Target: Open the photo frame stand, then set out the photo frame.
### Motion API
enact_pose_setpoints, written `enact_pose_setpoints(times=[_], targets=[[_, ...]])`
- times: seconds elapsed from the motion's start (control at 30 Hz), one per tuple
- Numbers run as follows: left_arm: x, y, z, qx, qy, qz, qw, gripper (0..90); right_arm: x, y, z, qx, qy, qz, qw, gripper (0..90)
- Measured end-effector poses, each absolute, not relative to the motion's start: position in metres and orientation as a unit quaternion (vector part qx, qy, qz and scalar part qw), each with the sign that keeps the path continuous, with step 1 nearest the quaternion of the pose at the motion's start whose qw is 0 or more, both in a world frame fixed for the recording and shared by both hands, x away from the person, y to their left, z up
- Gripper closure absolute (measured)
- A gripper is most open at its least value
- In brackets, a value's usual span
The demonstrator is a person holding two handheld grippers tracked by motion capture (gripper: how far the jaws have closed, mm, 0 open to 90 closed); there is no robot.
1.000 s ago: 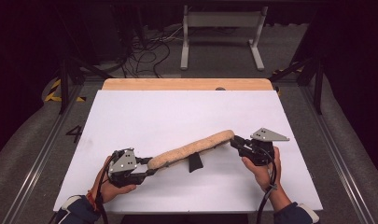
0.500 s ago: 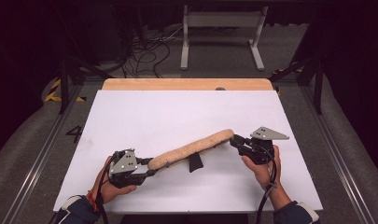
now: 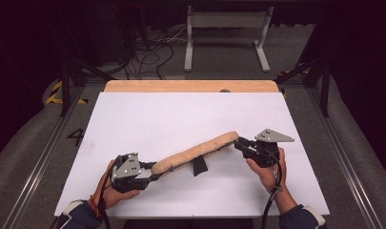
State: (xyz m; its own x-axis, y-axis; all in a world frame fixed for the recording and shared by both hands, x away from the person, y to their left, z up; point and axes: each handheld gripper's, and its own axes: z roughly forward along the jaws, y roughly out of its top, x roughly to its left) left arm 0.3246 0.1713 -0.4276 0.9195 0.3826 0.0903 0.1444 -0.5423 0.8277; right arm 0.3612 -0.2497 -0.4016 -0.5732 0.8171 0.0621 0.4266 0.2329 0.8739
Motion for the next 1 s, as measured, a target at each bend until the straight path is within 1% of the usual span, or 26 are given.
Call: enact_pose_setpoints(times=[0.57, 0.8, 0.93, 1.0], targets=[[0.318, 0.165, -0.427, 0.873, 0.136, 0.134, 0.449, 62.7, 0.37, -0.245, -0.402, 0.414, 0.759, 0.456, 0.21, 70.5], [0.316, 0.162, -0.426, 0.876, 0.129, 0.136, 0.445, 63.0, 0.371, -0.241, -0.404, 0.419, 0.762, 0.446, 0.211, 73.7], [0.313, 0.158, -0.426, 0.878, 0.124, 0.141, 0.441, 63.1, 0.369, -0.228, -0.406, 0.403, 0.775, 0.442, 0.205, 79.9], [0.311, 0.157, -0.426, 0.878, 0.122, 0.141, 0.441, 63.3, 0.369, -0.224, -0.405, 0.398, 0.778, 0.442, 0.205, 80.8]])
